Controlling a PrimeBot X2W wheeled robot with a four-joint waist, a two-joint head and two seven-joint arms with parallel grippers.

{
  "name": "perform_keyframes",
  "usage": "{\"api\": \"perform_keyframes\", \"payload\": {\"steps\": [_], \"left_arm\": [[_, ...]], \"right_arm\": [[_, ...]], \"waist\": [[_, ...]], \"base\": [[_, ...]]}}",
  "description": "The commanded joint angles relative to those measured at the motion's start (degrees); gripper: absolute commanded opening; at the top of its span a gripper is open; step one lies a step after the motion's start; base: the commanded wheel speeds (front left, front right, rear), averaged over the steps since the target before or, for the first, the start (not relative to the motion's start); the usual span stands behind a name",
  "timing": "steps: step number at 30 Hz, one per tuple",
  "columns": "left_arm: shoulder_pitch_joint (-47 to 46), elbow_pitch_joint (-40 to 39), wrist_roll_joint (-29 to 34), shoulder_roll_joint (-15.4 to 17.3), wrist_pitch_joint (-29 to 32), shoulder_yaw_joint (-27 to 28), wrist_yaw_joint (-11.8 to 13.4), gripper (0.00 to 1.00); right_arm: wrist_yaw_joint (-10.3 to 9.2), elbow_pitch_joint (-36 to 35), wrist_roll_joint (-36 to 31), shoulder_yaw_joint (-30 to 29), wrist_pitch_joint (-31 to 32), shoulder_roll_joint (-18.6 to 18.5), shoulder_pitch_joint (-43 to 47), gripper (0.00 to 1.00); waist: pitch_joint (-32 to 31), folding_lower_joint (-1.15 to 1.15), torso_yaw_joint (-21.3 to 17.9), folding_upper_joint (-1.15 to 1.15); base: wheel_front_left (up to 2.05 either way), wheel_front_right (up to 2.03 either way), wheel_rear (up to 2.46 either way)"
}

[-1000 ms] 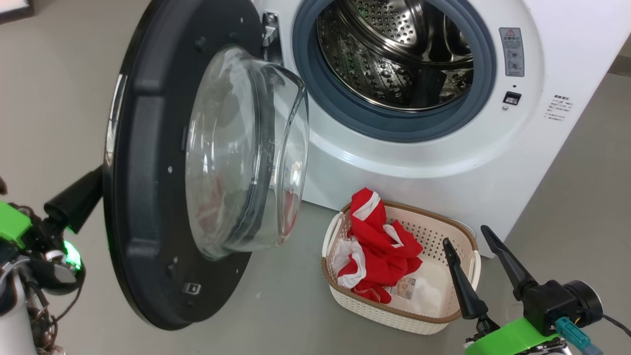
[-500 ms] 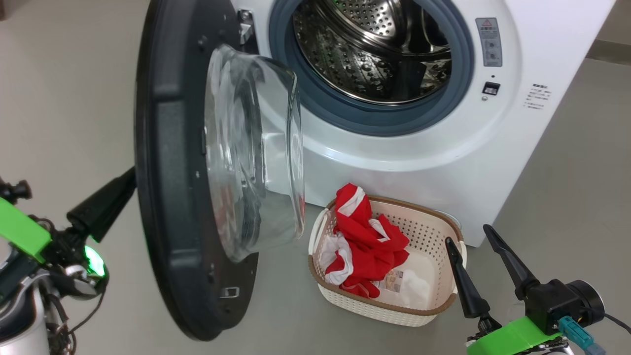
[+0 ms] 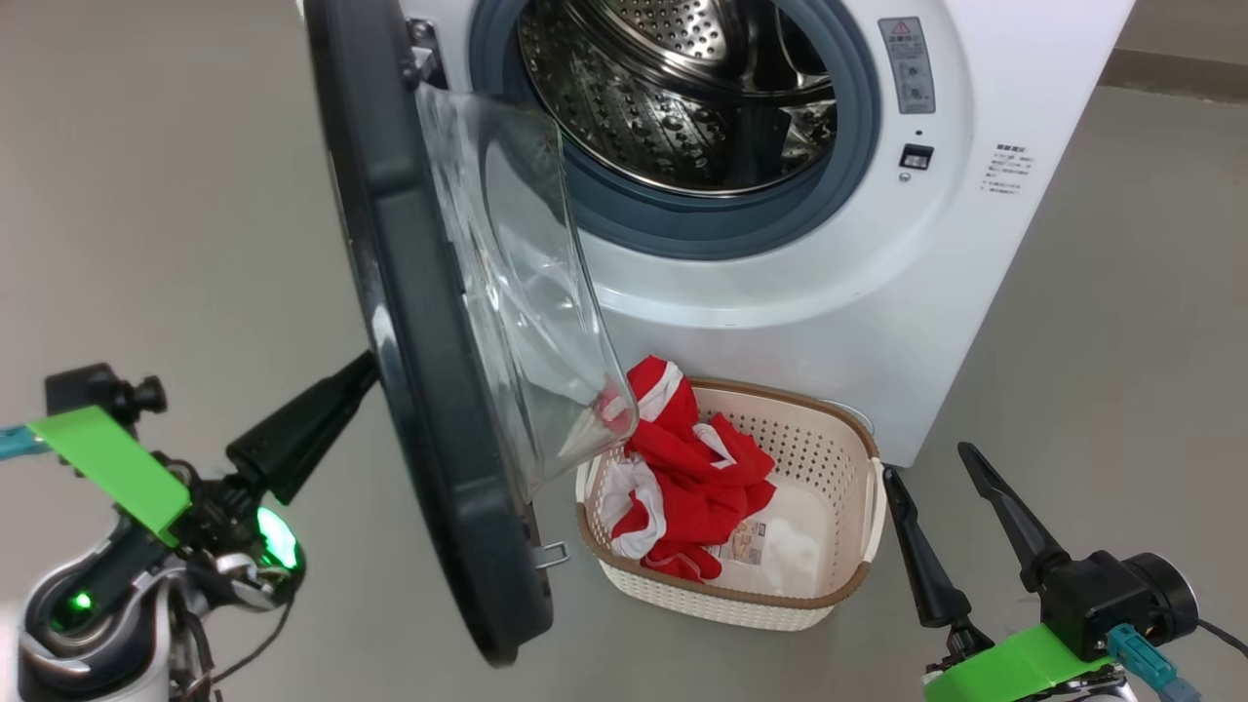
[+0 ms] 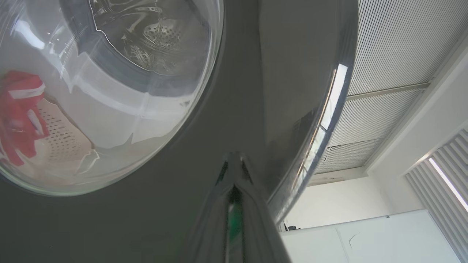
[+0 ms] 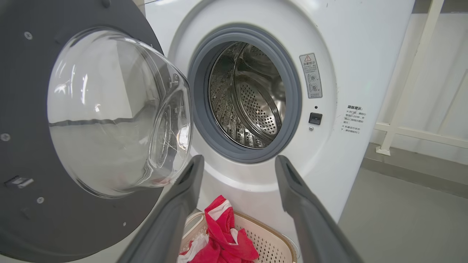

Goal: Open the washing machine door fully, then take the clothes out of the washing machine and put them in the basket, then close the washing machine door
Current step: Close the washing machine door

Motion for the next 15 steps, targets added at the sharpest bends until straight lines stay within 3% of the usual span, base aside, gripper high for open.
{"api": "perform_keyframes", "payload": {"steps": [1,15], "left_arm": [[-0.21,-2.03,-1.11,0.92,0.03,0.69,-0.08,0.0],[0.68,-2.61,-3.57,0.91,-2.76,-1.1,-0.52,0.0]], "right_arm": [[0.26,-1.66,0.38,1.22,-0.37,-0.45,-2.54,1.0],[0.26,-1.86,0.16,1.07,-0.37,-0.45,-2.57,1.0]], "waist": [[0.24,0.0,-0.31,0.0],[0.95,0.0,-1.56,0.0]], "base": [[0.0,0.0,0.0],[0.0,0.0,0.0]]}}
